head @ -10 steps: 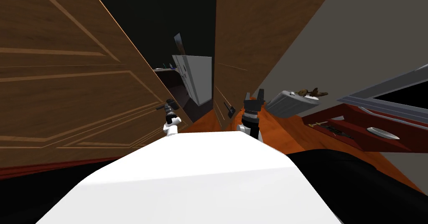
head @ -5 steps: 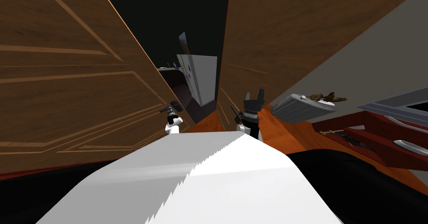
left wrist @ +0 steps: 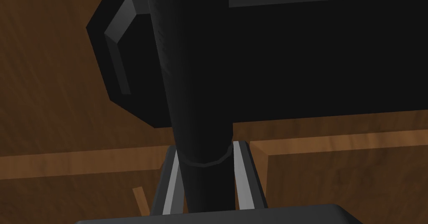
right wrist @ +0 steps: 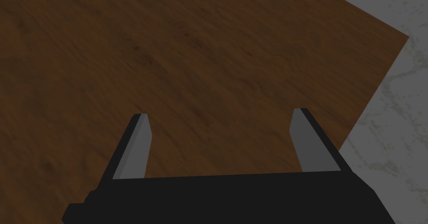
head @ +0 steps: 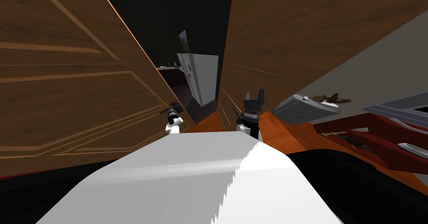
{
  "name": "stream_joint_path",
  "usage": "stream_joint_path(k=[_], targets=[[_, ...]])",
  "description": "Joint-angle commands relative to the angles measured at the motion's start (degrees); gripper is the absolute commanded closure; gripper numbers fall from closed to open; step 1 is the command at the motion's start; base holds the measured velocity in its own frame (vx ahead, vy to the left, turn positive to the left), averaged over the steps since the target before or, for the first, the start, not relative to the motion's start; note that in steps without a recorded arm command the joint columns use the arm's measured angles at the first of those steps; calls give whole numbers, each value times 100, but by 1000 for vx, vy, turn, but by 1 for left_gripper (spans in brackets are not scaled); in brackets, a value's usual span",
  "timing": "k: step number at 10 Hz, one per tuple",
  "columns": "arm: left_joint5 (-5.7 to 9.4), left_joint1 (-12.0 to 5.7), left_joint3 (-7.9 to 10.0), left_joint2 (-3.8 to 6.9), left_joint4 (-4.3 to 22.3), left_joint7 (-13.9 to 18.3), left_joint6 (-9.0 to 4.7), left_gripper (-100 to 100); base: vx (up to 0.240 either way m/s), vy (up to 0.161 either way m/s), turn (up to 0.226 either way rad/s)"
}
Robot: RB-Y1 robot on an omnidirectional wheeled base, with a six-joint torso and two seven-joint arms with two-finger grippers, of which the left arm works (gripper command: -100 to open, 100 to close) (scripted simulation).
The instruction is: Pull the door open
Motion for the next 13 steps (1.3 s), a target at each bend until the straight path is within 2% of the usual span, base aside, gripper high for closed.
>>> stream_joint_path(k=[1, 3, 6, 11, 12, 13], targets=[[-2, 3, -1, -2, -1, -4, -2, 100, -13, -7, -2], [-2, 3, -1, -2, -1, -4, -2, 100, -3, -1, 0], [19, 26, -67, 123, 59, 76, 8, 100, -142, -76, -123], [109, 104, -361, 575, 280, 419, 11, 100, -160, -115, -117], [121, 115, -398, 624, 308, 462, 11, 100, -132, -70, -66], [144, 135, -474, 721, 365, 550, 12, 100, -99, -25, -80]])
